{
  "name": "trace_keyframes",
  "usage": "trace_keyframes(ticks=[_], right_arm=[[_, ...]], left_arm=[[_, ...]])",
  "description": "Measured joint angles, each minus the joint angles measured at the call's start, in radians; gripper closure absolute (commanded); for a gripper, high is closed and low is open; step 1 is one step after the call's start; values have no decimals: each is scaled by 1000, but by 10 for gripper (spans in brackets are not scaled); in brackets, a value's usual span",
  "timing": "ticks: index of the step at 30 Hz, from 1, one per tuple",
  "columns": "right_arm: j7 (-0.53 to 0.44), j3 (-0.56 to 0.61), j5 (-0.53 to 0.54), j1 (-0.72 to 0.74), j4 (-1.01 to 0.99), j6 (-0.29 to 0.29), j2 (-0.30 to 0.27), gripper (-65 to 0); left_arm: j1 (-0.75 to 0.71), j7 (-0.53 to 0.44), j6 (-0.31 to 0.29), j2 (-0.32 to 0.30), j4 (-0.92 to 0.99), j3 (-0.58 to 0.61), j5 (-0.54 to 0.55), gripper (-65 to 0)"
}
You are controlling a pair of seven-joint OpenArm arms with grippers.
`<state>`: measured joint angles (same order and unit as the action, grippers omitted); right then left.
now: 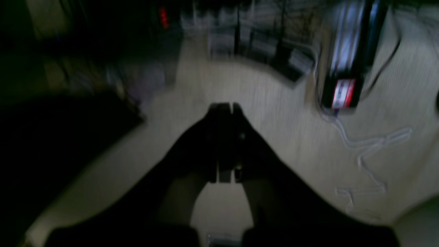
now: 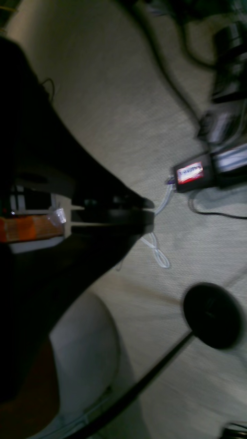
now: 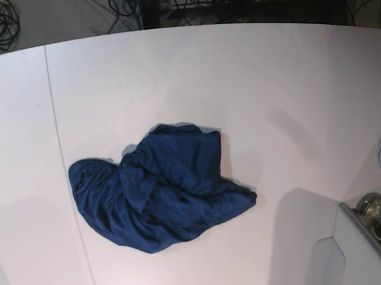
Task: Layout the t-shirt on the table in an organized manner, then fold the t-shirt properly
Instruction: 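Lower the right gripper onto the navy shirt and pinch a fold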
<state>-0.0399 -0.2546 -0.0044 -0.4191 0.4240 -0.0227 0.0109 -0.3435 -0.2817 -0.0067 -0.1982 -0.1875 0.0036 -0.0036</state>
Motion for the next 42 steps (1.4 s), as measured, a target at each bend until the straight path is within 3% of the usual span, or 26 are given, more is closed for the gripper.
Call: trace_keyframes(ticks=[2,6,9,13,24,28,30,33,36,39,42], right_arm=[[-45,-5,1,-44,27,4,-8,-3],[-40,-8,0,-168,208,14,-3,-3],[-48,-10,3,-271,404,14,24,-3],[-8,-8,3,-412,668,14,63,-3],[175,-3,6,-578,1345,16,108,-3],[318,-3,3,-459,1468,12,53,-2],[356,0,5,-348,1492,8,16,-8],[428,21,-3,-166,1497,-11,3,-20],[544,85,6,30,1490,-135,-16,-123],[672,170,-3,226,1465,-189,-43,-278],[750,249,0,374,1372,-229,-41,-407]], left_arm=[[-57,-79,3,-4,-50,0,5,0],[-190,-170,3,-7,-237,0,3,0],[-282,-176,2,-10,-389,-3,3,0],[-408,-171,-1,-60,-599,-10,12,0],[-697,-159,7,-231,-1212,-10,354,0],[-677,-153,8,-245,-1378,-13,410,0],[-637,-151,4,-235,-1431,-11,410,0],[-576,-107,4,-230,-1483,-10,417,0],[-484,34,14,-183,-1535,-14,422,0],[-387,166,-8,-117,-1562,-53,417,0],[-315,270,10,-17,-1582,-182,417,0]])
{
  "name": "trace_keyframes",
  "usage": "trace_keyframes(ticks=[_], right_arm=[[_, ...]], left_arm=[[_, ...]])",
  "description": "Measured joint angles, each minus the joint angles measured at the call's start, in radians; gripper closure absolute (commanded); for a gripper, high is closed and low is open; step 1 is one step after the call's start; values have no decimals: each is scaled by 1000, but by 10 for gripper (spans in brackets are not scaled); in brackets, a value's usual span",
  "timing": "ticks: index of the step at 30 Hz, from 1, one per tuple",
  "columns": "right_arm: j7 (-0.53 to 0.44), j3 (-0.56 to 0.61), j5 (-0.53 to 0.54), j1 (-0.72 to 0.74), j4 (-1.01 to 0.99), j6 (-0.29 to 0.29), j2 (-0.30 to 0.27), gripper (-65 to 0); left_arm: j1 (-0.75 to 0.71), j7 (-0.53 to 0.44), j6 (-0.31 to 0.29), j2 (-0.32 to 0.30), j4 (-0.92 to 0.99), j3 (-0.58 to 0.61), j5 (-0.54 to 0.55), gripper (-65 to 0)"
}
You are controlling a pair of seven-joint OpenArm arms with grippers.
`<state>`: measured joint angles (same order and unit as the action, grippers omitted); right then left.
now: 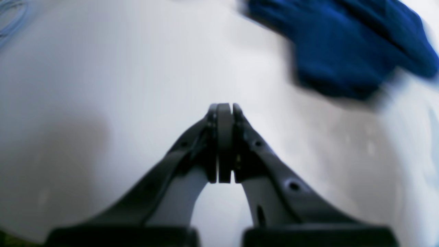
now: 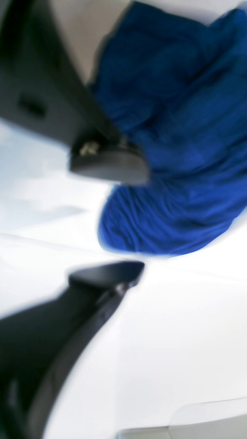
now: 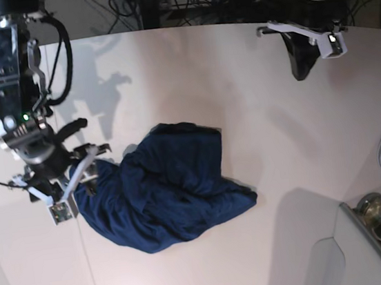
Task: Layout the t-shirt on the table in an organized manner, then fold the t-shirt properly
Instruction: 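Lower the right gripper onto the navy shirt and pinch a fold, then reach the left gripper into the shirt and grasp another fold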
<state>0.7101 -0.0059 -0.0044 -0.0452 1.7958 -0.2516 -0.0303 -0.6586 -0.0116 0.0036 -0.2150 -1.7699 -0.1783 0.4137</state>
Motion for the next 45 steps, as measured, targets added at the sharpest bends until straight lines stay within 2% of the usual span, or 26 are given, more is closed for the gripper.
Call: trace_keyframes(ticks=[2,4,6,8,10,12,13,21,23,25,27,30,31,33,37,41,45], right_arm=[[0,45,4,71,-112,-20,6,-434],[6,93,2,121,-209,-21,6,-432],[-4,138,-2,159,-282,-19,-7,-432],[-89,187,0,190,-350,-19,-33,-432],[-150,209,-1,227,-433,-19,-34,-432],[-164,216,1,259,-511,-19,-29,-432],[-169,217,0,270,-544,-19,-27,-431],[-167,216,0,330,-691,-19,-7,-429],[-168,216,3,329,-692,-19,-8,-374],[-168,216,0,328,-698,-18,-8,-218],[-164,217,5,327,-698,-18,-7,0],[-158,211,0,282,-601,-18,-11,-23],[-157,211,1,251,-535,-17,-16,-2],[-148,199,0,183,-389,-18,-22,-3],[-33,85,4,101,-177,-25,-20,-5],[-5,-6,-4,44,-42,-18,-35,-5],[-1,-43,3,13,-18,-18,-30,-5]], left_arm=[[36,61,5,71,-19,-88,1,0],[68,156,2,116,-37,-150,0,0],[98,254,-8,137,-57,-188,0,0],[122,341,-7,136,-75,-216,-1,0],[138,391,0,129,-82,-236,-5,-107],[149,408,-2,126,-84,-249,-4,-219],[156,417,-4,128,-84,-258,0,-248],[179,420,-3,126,-78,-285,-2,-252],[179,416,-4,126,-79,-282,-1,-252],[175,420,-4,126,-76,-278,-1,-252],[174,420,-3,126,-76,-278,-2,-252],[174,420,-4,127,-76,-275,-1,-252],[174,420,-4,128,-76,-273,-2,-250],[172,420,-3,134,-76,-272,-5,-250],[174,420,0,131,-76,-254,-13,-250],[174,420,-3,126,-76,-168,-13,-250],[197,426,0,126,-73,-47,-16,-250]])
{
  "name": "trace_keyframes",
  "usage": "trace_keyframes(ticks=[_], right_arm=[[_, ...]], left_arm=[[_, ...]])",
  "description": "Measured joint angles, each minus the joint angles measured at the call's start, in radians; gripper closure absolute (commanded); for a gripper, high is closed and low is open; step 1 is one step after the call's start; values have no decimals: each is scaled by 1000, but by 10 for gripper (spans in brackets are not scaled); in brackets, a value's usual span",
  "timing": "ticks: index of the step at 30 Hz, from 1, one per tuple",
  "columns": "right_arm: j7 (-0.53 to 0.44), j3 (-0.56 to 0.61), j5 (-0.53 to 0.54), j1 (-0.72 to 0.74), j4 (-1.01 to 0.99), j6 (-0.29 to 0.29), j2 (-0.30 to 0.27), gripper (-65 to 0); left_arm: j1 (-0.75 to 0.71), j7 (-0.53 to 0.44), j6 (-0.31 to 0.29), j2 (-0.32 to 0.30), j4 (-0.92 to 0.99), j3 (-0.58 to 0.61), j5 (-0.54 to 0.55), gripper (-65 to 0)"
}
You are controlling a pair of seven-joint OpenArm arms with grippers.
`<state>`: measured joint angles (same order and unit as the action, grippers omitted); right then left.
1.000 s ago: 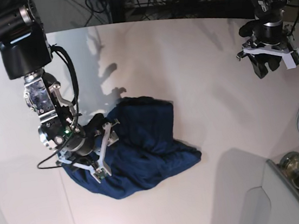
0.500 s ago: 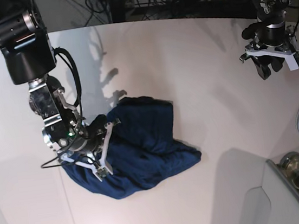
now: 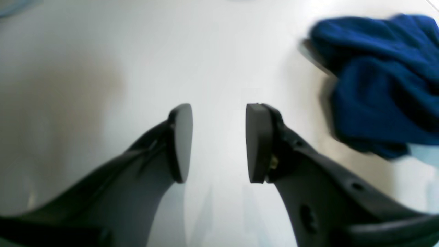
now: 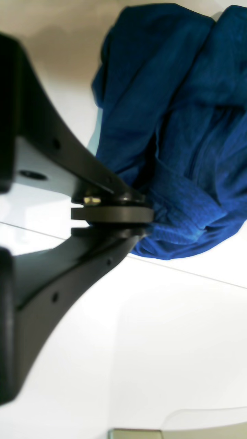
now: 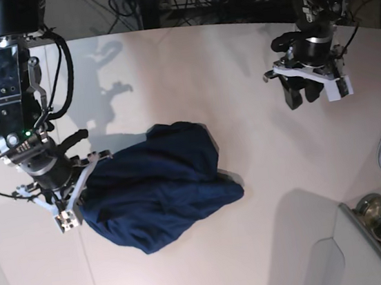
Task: Layout the t-shirt on the table in an organized manner, then fold the t-shirt properly
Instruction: 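Reach the left gripper into the shirt and grasp another fold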
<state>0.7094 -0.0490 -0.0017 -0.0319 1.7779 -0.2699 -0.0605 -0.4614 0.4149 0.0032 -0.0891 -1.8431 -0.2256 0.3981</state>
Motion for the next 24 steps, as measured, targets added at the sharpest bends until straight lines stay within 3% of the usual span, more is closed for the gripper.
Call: trace_keyframes(ticks=[11,18,24], right_arm=[[0,-33,-2,-38,-22,0,-3,-5],[-1,-31,-2,-37,-84,0,-3,-5],[-3,-30,-3,-29,-124,0,-3,-5]], left_arm=[[292,0,8,-4,226,246,-1,-263],[547,-8,-2,-3,370,474,2,-474],[821,-10,-2,0,717,713,9,-456]])
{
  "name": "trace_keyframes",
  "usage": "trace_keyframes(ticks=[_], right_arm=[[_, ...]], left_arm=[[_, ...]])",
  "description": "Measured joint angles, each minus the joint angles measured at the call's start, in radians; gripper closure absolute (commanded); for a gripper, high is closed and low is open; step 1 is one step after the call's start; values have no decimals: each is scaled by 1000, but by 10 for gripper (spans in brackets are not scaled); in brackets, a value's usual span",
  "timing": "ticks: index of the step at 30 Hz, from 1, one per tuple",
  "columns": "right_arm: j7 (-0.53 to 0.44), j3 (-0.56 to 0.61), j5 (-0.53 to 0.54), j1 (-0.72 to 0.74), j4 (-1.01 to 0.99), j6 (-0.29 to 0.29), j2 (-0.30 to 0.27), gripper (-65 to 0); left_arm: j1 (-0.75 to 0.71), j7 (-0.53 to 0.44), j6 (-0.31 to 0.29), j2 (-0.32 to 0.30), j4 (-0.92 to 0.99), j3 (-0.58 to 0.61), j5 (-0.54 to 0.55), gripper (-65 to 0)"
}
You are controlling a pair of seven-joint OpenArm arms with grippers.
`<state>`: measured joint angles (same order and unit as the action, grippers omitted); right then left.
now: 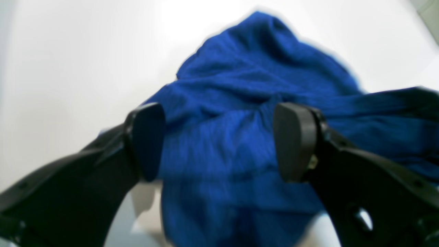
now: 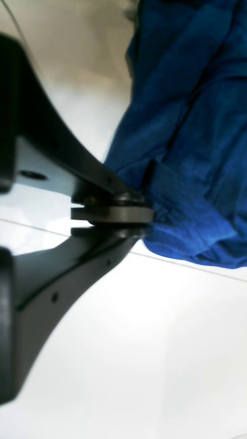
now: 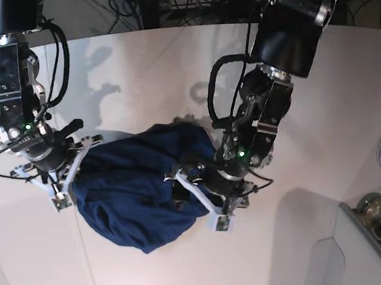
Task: Layout the t-shirt on the table in an organized manner, then fold the t-shirt properly
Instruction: 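Reach the left gripper into the shirt and grasp another fold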
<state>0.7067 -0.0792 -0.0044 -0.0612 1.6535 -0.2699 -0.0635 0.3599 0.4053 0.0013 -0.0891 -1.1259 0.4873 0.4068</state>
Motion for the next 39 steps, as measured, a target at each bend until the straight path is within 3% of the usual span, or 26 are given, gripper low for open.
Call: trace_keyframes(ticks=[3,7,12,16,23,26,29,33,35,39], right_arm=[[1,0,-3,-3,-5,0,0,-5],[-2,0,-1,-3,-5,0,0,-5],[0,0,0,-4,-5,0,0,-5],[0,0,0,-4,-5,0,0,-5],[1,0,0,-4,-5,0,0,-5],[0,0,0,-3,-5,0,1,-5],[0,0,0,-3,-5,0,0,-5],[0,0,0,-4,-5,0,1,-5],[-3,0,-1,-5,-5,0,0,-5],[-11,-2,-4,0,-71,0,1,-5]], left_arm=[[97,7,-1,31,157,94,1,-456],[158,4,-2,96,281,109,4,-456],[193,-1,-5,140,352,109,-2,-456],[200,3,-97,156,380,109,-5,-456],[195,0,-99,186,433,109,-5,-449],[194,-2,-99,185,471,109,-6,-370],[193,-1,-96,183,499,98,-6,-248],[188,2,-96,181,473,97,2,0],[188,10,-92,180,435,97,-2,0],[191,154,-84,175,252,97,-2,0]])
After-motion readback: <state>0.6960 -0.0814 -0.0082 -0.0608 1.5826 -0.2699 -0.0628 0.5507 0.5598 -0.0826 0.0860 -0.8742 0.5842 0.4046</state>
